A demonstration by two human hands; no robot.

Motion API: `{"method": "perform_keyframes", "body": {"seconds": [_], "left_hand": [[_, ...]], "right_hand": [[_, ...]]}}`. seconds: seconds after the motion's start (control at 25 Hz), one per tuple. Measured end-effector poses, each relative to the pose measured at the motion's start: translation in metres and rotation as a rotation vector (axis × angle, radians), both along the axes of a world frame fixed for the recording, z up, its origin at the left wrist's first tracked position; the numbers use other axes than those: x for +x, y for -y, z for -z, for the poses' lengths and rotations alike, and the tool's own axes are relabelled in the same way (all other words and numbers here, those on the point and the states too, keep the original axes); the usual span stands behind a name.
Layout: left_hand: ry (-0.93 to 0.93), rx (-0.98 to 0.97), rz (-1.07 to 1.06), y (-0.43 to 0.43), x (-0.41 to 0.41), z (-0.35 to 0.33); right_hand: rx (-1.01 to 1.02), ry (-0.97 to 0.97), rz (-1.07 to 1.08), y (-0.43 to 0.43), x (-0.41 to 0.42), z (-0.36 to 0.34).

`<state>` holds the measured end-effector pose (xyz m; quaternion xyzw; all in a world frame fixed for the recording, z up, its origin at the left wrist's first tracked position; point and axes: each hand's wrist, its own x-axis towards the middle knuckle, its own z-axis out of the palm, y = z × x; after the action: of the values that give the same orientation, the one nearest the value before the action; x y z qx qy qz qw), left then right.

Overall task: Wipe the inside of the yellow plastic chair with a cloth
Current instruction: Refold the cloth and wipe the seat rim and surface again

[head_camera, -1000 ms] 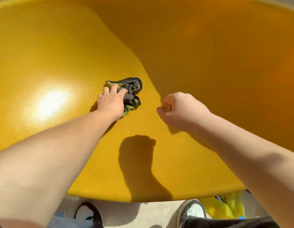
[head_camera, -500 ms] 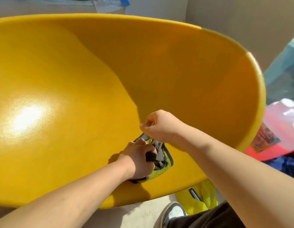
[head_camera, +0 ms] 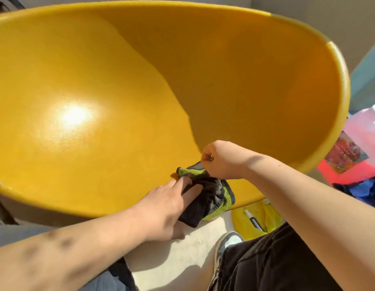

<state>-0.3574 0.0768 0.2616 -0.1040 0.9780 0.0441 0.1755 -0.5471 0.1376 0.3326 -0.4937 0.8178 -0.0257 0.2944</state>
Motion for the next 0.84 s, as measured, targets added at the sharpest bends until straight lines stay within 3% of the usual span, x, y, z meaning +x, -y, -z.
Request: {"method": "perform_keyframes", "body": {"seconds": [0.08, 0.2, 0.24, 0.36, 0.44, 0.52, 0.6, 0.72, 0.84], "left_hand": [[-0.036, 0.112, -0.074, 0.001, 0.0, 0.008], [-0.183, 0.509, -0.278, 0.016, 0.0, -0.015], [-0.176, 0.544, -0.304, 0.022, 0.003, -0.024], [0.143, 0.438, -0.217, 0.024, 0.013, -0.049], [0.287, 0.469, -0.232, 0.023, 0.014, -0.059], [0.233, 0.54, -0.344, 0.026, 0.004, -0.061], [0.093, 0.454, -0.45, 0.022, -0.009, -0.052], [0.056, 0.188, -0.427, 0.002, -0.026, -0.033], [0.055, 0.183, -0.39, -0.003, -0.035, -0.023]], "right_hand": [[0.066, 0.046, -0.058, 0.004, 0.004, 0.001], [0.007, 0.111, -0.054, 0.011, 0.0, 0.002], [-0.018, 0.114, -0.037, 0.013, -0.002, 0.005], [0.02, 0.069, -0.005, 0.016, -0.008, 0.017], [0.088, 0.041, -0.002, 0.017, -0.011, 0.033], [0.105, 0.015, 0.016, 0.019, -0.012, 0.045], [0.105, -0.03, 0.053, 0.02, -0.012, 0.052], [0.177, -0.098, 0.082, 0.022, -0.012, 0.055], [0.237, -0.057, 0.04, 0.024, -0.007, 0.044]]}}
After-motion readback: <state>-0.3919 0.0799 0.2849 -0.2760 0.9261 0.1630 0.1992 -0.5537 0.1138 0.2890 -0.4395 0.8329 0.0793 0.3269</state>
